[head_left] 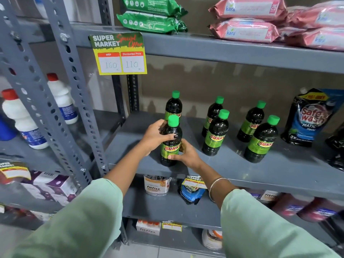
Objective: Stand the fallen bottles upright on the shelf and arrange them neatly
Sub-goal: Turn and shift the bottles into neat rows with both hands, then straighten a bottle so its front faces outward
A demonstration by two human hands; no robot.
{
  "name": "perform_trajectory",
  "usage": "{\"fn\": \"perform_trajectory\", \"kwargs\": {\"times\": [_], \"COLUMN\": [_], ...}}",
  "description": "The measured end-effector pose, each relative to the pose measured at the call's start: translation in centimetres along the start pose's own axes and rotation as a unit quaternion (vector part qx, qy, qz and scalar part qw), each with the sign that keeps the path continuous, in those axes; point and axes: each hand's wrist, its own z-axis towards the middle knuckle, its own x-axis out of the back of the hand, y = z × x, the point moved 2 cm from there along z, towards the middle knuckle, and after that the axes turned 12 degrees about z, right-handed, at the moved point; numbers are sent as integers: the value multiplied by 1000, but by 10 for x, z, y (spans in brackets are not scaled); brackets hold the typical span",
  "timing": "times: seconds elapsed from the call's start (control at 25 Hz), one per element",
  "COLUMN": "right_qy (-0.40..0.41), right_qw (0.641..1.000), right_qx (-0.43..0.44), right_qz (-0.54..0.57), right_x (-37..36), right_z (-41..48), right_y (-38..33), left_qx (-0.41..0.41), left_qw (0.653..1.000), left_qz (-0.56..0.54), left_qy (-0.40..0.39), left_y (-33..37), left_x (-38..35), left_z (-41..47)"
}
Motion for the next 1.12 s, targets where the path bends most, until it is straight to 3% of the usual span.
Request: {"fn": "perform_trajectory", "kwargs": {"times": [0.24, 0.32, 0.4, 0.48, 0.56, 0.64, 0.8, 0.88, 0.96, 1.12], "right_qy": [3, 70, 166, 241, 291, 297, 175, 124, 114, 108], "right_qw": [1000, 997, 985, 968, 950, 950, 984, 992, 993, 994], "right_qx": [-2, 4, 6, -22, -62, -57, -11, -20, -15, -1], "right_qz": [-29, -32, -41, -69, -96, -75, -36, 3, 29, 34], "right_x": [9, 28, 59, 92, 119, 143, 160, 155, 154, 156], "right_z": [-10, -18, -25, -31, -34, -31, -4, 7, 14, 2], "right_y": [-4, -2, 4, 12, 16, 14, 1, -2, 3, 1], "left_qx": [-3, -43, -142, -237, -271, -236, -51, -15, 0, 1], "left_qw": [998, 984, 941, 902, 908, 939, 985, 989, 992, 993], "left_qz": [52, 107, 164, 206, 208, 181, 161, 132, 102, 114], "left_qy": [20, 133, 261, 296, 241, 174, 26, -58, -77, -31], "left_y": [8, 23, 45, 66, 78, 85, 87, 84, 83, 81], "left_x": [-1, -2, -11, -37, -66, -95, -123, -129, -134, -138], "left_z": [-5, -10, -14, -14, -5, 15, 62, 72, 72, 64]}}
